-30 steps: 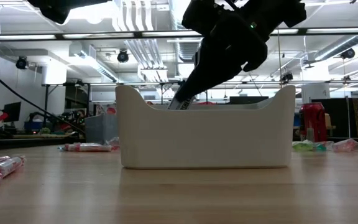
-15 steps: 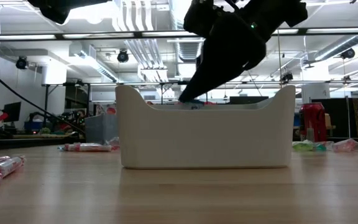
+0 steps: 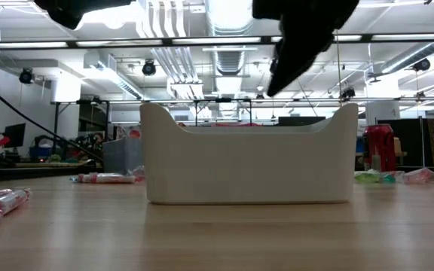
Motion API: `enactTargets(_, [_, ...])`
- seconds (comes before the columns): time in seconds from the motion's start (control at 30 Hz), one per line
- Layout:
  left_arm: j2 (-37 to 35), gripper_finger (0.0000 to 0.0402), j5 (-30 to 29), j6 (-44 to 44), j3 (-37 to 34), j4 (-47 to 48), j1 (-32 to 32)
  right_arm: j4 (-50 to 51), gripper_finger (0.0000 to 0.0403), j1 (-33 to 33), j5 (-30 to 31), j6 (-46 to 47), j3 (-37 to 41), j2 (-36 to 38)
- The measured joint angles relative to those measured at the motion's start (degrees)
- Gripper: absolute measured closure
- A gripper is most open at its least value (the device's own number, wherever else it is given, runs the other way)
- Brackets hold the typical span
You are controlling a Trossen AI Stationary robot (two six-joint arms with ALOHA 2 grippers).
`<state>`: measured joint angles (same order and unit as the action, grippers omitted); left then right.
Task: Sort candy
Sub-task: Put the green gummy into the black bin
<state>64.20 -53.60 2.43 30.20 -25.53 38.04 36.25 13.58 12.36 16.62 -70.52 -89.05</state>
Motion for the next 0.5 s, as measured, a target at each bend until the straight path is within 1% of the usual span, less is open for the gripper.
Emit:
enactTargets(0.23, [0.0, 0.0397, 0.0, 0.1, 0.0, 0.0, 0.0, 16.8, 0.0208, -1.8, 2.7, 13.4, 0.1, 2.5])
enactTargets(0.33, [0.0, 0.0397, 0.0, 0.1, 0.0, 0.1, 0.0, 23.9, 0.0209, -2.8, 5.8, 18.9, 0.3, 3.1])
enactTargets(0.43, [0.0, 0.0397, 0.0, 0.3, 0.0, 0.4, 0.0, 27.9, 0.0209, -4.5, 7.1, 23.0, 1.3, 3.8])
enactTargets(0.5, [0.0, 0.0397, 0.0, 0.3, 0.0, 0.6, 0.0, 28.1, 0.0209, -6.0, 6.9, 24.7, 2.7, 4.0])
